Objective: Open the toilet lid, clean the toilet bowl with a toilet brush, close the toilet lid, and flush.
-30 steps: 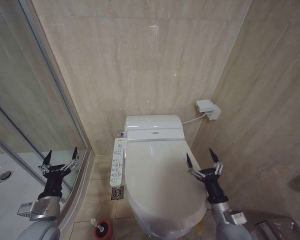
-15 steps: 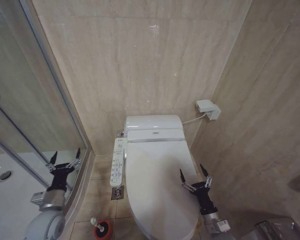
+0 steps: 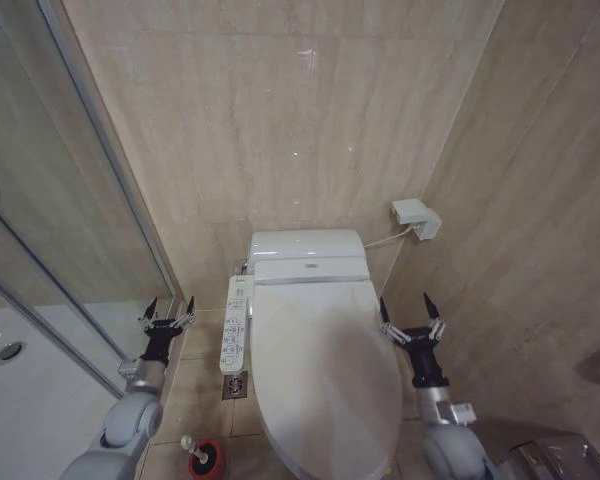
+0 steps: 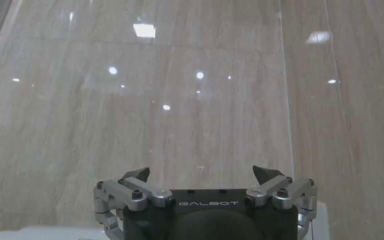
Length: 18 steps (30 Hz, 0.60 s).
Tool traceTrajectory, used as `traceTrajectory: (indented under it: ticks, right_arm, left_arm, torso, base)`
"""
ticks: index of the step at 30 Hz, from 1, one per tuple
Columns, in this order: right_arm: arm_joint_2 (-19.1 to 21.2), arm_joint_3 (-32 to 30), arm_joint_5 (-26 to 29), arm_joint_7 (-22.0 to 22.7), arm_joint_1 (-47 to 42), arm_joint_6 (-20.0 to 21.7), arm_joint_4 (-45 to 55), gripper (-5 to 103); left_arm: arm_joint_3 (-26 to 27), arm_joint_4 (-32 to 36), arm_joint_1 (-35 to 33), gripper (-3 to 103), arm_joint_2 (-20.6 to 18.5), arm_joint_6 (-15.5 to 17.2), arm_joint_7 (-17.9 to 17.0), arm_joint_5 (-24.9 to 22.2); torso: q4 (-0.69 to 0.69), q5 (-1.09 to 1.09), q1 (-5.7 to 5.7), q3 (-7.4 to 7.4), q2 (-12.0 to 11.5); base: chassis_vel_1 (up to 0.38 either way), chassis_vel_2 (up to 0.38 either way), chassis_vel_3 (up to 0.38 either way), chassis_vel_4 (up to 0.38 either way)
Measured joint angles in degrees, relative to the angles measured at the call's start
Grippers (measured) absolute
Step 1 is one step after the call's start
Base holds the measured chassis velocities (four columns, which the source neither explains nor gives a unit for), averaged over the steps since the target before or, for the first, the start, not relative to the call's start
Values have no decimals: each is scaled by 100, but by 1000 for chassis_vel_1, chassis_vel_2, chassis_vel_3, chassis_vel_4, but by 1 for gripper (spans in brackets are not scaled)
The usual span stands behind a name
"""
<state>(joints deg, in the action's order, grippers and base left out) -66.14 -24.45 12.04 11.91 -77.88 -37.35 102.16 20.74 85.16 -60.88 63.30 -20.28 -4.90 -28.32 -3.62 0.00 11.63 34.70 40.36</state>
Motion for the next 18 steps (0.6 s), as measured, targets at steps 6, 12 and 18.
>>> traceTrajectory:
  ticks: [6, 12, 18]
  right_arm:
    - [-130, -16, 16, -7, 77, 28, -55, 100]
    - [-356, 7, -113, -22, 111, 66, -165, 100]
    - [-534, -63, -132, -22, 127, 119, -200, 100]
  left_arm:
    - [-279, -635, 755, 100, 116, -124, 185, -103]
    - [-646, -1391, 1450, 90, 295, -295, 516, -261]
    - [-897, -2118, 2042, 90, 421, -505, 1007, -263]
  torso:
    - [-7, 0, 0, 0, 0]
    - [-4, 0, 0, 0, 0]
    - [-4, 0, 0, -1, 0]
  base:
    - [0, 0, 0, 0]
    - [0, 0, 0, 0]
    - [0, 0, 0, 0]
